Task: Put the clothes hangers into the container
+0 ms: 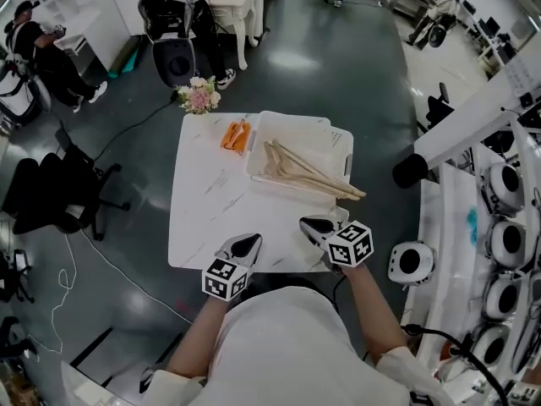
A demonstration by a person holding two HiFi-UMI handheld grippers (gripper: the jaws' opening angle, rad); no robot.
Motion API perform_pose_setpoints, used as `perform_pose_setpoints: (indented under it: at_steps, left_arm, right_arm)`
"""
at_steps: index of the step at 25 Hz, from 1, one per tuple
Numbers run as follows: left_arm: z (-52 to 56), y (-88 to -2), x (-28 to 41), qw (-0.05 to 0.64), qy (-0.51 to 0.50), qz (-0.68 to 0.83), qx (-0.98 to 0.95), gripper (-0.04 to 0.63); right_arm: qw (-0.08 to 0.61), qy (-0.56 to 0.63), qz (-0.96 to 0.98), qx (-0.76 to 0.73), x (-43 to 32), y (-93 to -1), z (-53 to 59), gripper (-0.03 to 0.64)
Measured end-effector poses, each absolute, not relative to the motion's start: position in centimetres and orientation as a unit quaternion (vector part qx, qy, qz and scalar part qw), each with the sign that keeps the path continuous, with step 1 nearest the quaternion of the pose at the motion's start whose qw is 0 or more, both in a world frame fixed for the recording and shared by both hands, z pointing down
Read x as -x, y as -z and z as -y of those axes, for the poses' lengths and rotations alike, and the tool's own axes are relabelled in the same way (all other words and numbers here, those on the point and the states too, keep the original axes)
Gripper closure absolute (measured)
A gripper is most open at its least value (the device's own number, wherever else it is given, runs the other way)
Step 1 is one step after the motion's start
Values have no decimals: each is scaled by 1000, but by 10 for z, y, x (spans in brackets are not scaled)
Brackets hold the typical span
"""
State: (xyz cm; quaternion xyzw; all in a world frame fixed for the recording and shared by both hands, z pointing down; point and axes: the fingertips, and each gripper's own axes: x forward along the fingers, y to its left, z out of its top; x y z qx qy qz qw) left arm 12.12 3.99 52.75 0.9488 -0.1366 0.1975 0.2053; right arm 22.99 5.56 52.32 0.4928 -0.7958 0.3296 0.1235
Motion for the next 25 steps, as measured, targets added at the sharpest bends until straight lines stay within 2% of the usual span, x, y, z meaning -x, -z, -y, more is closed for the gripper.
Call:
perform_pose_setpoints:
  at_steps: [7,16,25]
  left_arm:
    - [-51,-520,-99,204,-193,120,-952,594]
    - [-79,-506,-81,191,-181,89,-961,594]
    - [-99,-495,-74,204,-170,108,-958,594]
  right_arm:
    - [130,-332,767,-534,-193,-536,-84,614]
    - [99,-317,752,-570,-160,-517,-115,614]
    - [74,-307,736,-599,-179,-503,-145,614]
